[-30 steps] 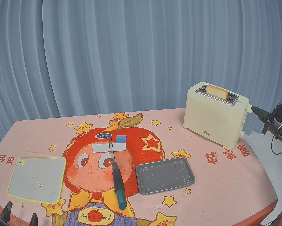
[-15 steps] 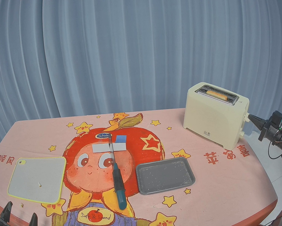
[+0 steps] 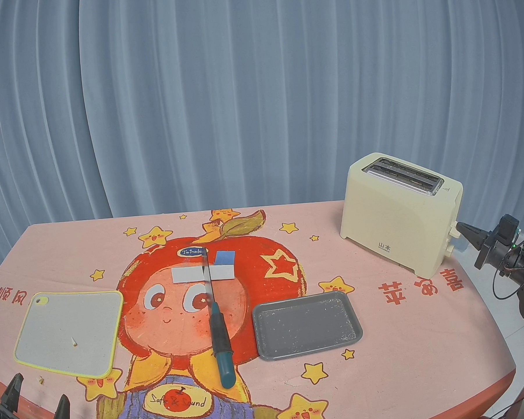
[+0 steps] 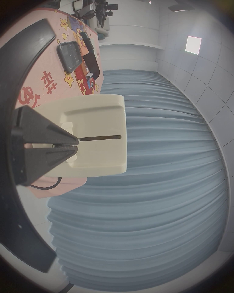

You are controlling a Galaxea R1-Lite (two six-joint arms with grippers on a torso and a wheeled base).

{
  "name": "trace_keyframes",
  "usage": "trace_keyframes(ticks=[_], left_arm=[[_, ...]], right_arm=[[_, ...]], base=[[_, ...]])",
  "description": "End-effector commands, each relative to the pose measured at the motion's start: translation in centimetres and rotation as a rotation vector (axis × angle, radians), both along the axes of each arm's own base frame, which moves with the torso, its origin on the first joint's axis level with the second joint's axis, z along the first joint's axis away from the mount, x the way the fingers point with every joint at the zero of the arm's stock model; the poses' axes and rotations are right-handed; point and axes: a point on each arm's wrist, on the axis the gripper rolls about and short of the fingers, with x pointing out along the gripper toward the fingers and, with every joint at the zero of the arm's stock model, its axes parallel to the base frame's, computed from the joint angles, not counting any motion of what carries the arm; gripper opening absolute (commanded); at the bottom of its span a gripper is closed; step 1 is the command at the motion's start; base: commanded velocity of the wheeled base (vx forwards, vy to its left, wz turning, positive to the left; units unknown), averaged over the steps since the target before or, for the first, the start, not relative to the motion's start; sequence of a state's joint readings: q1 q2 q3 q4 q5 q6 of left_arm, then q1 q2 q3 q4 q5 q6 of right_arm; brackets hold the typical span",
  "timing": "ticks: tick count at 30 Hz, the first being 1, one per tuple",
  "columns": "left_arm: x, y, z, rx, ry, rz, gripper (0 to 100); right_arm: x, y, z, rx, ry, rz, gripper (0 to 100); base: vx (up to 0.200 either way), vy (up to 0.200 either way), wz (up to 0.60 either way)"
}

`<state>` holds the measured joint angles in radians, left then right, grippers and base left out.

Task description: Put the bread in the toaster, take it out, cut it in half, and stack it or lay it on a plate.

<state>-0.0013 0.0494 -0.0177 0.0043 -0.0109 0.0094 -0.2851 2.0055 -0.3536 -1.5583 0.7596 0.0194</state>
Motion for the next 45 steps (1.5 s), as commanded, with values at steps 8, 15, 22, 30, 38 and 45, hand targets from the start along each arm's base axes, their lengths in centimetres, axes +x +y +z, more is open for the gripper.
trace_keyframes(ticks=[8,15,22,30,38,45], left_arm=[[0.1,0.0,-0.5,0.0,0.018,0.0,100],[0.1,0.0,-0.5,0.0,0.018,0.0,100],[0.1,0.0,-0.5,0.0,0.018,0.0,100],[0.1,0.0,-0.5,0.0,0.018,0.0,100],[0.1,0.0,-0.5,0.0,0.018,0.0,100],[0.1,0.0,-0.5,0.0,0.018,0.0,100]], right_arm=[[0.1,0.0,0.1,-0.003,-0.01,0.001,0],[-0.8,0.5,2.9,-0.021,-0.099,0.002,0],[-1.2,0.7,3.4,-0.023,-0.114,0.007,0],[-1.2,0.8,3.6,-0.025,-0.119,0.005,0],[-1.5,0.9,3.9,-0.039,-0.137,0.007,0],[-2.3,0.7,3.6,-0.115,-0.156,-0.007,0]], base=[[0.0,0.0,0.0],[0.0,0.0,0.0],[0.0,0.0,0.0],[0.0,0.0,0.0],[0.0,0.0,0.0],[0.0,0.0,0.0]])
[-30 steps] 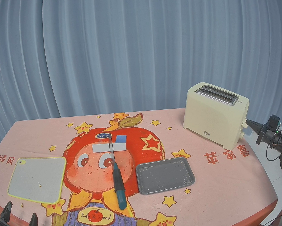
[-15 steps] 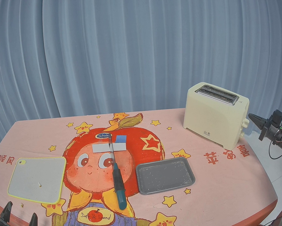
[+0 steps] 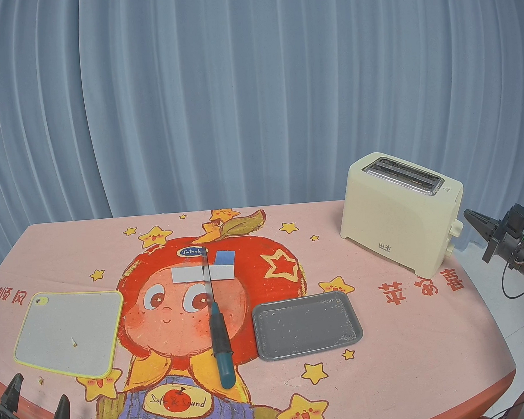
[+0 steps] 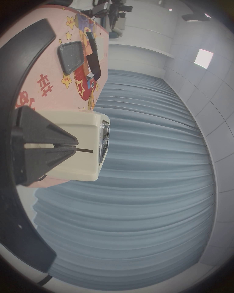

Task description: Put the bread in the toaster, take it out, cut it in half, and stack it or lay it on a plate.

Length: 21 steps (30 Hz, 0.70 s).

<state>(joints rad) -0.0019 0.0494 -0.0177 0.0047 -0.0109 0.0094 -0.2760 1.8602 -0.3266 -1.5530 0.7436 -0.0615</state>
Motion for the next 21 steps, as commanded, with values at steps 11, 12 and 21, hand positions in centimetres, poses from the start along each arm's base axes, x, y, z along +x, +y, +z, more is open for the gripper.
trace_keyframes(ticks=[11,12,21], left_arm=[[0.1,0.0,-0.4,0.0,0.017,0.001,100],[0.1,0.0,-0.4,0.0,0.017,0.001,100],[0.1,0.0,-0.4,0.0,0.017,0.001,100]], right_arm=[[-3.5,2.3,2.1,-0.03,-0.069,0.055,0],[-3.5,2.3,2.1,-0.033,-0.071,0.056,0],[-4.5,3.6,2.8,-0.04,-0.102,0.102,0]], base=[[0.0,0.0,0.0],[0.0,0.0,0.0],[0.0,0.0,0.0]])
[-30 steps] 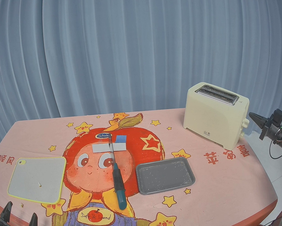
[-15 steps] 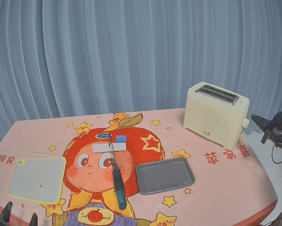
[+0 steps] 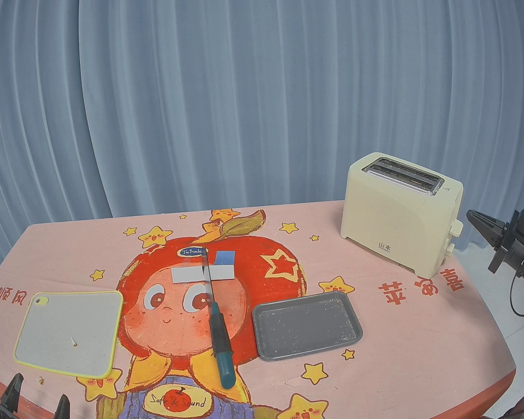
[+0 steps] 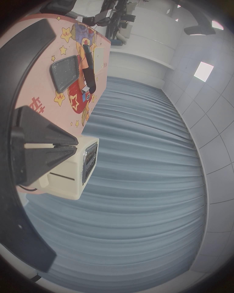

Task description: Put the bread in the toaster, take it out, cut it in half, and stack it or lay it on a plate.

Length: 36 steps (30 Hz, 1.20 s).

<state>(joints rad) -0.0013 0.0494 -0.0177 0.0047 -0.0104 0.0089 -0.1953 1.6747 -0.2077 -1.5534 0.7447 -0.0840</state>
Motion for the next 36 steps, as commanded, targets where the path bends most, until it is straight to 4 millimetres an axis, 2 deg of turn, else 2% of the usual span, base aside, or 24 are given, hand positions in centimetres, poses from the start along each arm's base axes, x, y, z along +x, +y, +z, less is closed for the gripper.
trace_keyframes(ticks=[1,36], left_arm=[[0.1,0.0,-0.4,0.0,0.017,-0.001,100],[0.1,0.0,-0.4,0.0,0.017,-0.001,100]], right_arm=[[-0.6,0.7,0.4,-0.004,-0.022,0.026,0],[-1.9,2.1,-1.4,0.002,0.069,0.084,0]], base=[[0.0,0.0,0.0],[0.0,0.0,0.0]])
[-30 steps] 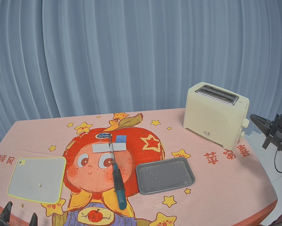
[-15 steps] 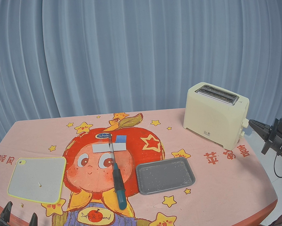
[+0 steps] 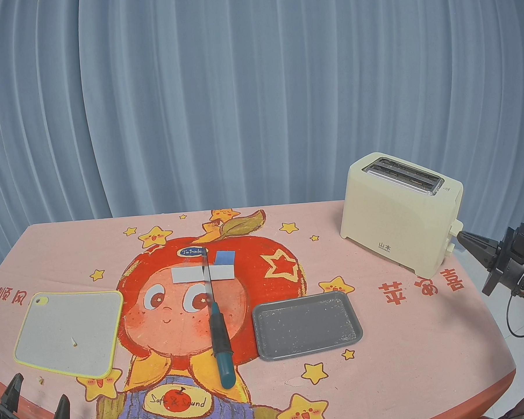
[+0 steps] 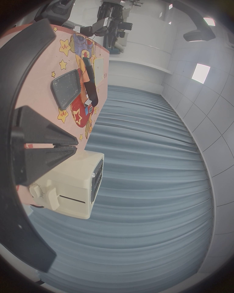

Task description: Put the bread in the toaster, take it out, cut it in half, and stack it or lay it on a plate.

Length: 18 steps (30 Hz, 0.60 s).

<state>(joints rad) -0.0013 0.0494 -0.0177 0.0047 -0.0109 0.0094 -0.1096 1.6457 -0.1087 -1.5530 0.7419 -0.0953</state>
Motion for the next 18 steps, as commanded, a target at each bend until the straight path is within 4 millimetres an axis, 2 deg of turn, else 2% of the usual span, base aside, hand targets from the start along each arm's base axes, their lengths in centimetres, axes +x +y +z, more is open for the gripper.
trace_keyframes(ticks=[1,18], left_arm=[[0.1,0.0,-0.4,0.0,0.017,0.0,100],[0.1,0.0,-0.4,0.0,0.017,0.0,100]], right_arm=[[-0.2,0.1,-0.3,0.001,0.01,0.003,0],[-0.3,0.0,-1.4,-0.008,0.061,0.0,0]], base=[[0.0,0.0,0.0],[0.0,0.0,0.0]])
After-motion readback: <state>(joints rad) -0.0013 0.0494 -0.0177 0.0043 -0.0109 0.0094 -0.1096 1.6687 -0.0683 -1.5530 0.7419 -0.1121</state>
